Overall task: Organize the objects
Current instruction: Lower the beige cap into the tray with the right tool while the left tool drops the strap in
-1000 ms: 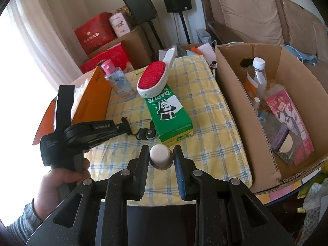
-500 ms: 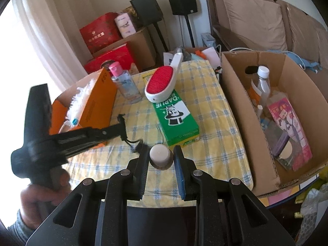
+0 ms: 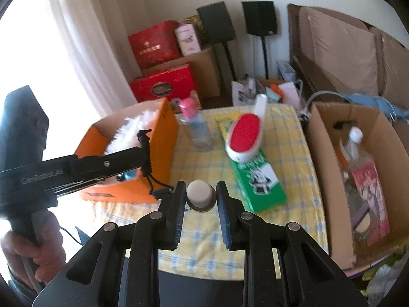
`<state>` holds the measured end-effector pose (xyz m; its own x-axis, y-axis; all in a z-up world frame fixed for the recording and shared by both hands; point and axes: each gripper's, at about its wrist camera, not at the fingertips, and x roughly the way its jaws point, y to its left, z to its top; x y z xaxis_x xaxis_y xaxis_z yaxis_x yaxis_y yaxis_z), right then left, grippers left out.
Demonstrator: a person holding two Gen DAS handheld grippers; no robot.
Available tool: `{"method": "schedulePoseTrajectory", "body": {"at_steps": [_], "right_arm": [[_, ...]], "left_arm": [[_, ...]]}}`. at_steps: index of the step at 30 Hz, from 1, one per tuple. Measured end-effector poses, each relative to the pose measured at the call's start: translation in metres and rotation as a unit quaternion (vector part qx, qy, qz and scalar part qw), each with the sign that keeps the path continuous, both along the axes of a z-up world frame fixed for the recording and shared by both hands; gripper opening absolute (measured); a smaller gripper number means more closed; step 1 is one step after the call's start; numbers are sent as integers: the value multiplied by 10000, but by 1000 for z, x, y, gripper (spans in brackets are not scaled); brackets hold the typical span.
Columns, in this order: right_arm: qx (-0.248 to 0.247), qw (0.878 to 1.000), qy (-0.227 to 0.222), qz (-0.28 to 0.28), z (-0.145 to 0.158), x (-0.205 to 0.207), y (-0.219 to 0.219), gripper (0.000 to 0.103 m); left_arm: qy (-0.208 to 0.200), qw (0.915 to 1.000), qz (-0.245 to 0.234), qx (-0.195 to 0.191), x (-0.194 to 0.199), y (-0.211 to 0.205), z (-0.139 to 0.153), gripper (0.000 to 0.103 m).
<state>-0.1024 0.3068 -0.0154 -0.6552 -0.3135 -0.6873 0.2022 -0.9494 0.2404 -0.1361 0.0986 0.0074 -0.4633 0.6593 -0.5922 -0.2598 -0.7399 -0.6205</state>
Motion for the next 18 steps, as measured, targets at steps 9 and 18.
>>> {"method": "schedulePoseTrajectory", "body": {"at_steps": [9, 18], "right_arm": [[-112, 9987, 12, 497, 10, -22, -51, 23], [-42, 9966, -16, 826, 5, -41, -95, 23]], "left_arm": [[186, 9989, 414, 94, -5, -57, 24, 6], [357, 9962, 789, -102, -15, -104, 36, 6]]}}
